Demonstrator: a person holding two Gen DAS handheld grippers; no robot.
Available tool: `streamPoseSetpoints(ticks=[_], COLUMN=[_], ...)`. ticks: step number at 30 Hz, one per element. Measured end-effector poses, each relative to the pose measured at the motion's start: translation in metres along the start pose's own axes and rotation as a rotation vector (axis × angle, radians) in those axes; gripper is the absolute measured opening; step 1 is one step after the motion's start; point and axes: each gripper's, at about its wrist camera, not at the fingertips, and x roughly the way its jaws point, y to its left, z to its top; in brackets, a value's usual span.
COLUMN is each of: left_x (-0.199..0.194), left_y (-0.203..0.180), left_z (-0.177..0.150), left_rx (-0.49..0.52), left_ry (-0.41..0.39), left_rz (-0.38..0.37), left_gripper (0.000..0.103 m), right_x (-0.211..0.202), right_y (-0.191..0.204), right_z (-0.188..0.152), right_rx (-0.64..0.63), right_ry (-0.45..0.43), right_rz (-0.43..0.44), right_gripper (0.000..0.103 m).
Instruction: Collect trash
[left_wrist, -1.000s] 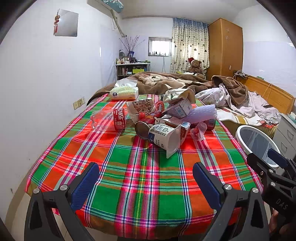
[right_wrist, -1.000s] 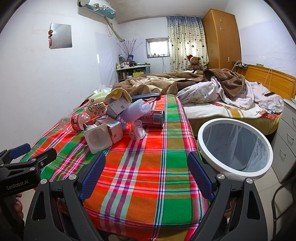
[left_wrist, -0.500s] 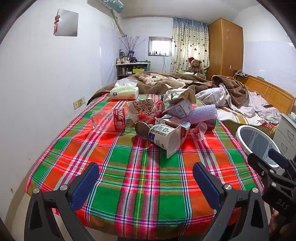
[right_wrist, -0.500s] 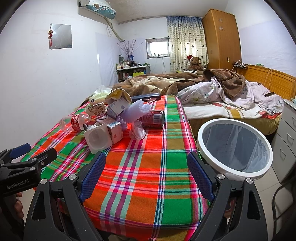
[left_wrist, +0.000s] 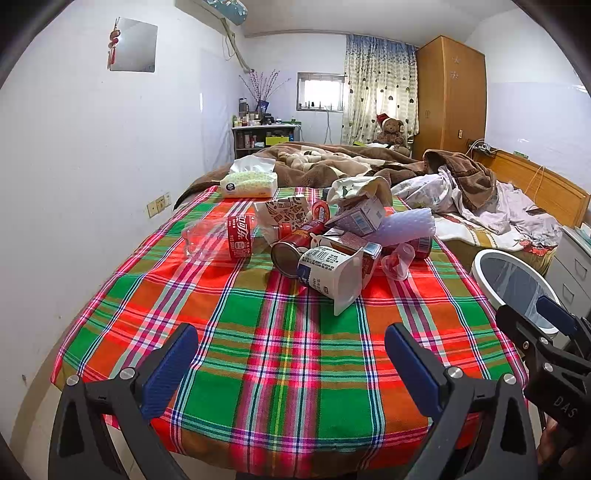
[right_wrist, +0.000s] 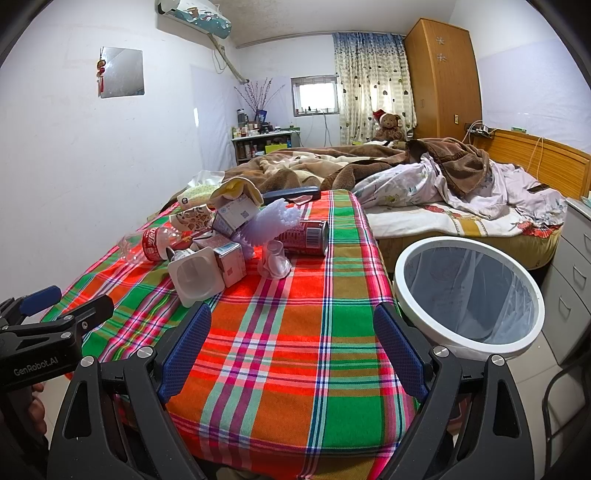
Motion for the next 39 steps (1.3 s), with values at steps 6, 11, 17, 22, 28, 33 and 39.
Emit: streamPoseSetpoints(ticks=[6,11,17,22,28,33,39], left_x=[0.002,0.003,0.009,0.030,0.069,0.103,0.131], left_y=[0.000,-0.001,-0.002,-0.002,-0.005,-0.007,-0.005], left_z=[0.000,0.000,0.003,0.011,0.023,0.029,0.034], left_rx=[-0.002,0.000,0.002,0.004,0.029,0.038,0.026], left_ry=[0.001,-0.001,0.005,0.026,0.069,0.116,0.161], left_rz=[0.002,0.003,-0.020,-0.054,-0.098,-0.122,-0.149], left_gripper=[0.102,0.102,0.102,0.102,0.097,0.082,0.069], right_x=[0.000,-0.001,0.001,0.021,0.063,0.094,0.120], right_y=[0.000,0.000,0.000,0.000,0.000,-0.002,0.004], right_z=[0.000,0.000,0.003,0.012,0.020,0.026,0.033], right_rx=[0.000,-0.001,-0.002,-0.007,-0.031,-0.025,-0.016], right_ry=[-0.001,-0.001,-0.003,-0.005,0.050,0.102,0.208], right_rz=[-0.001,-0.001,0.004,-0.004,-0.018,0.013,0.072], right_gripper=[0.091,0.091,0.091,0.091,0.091,0.087,0.074])
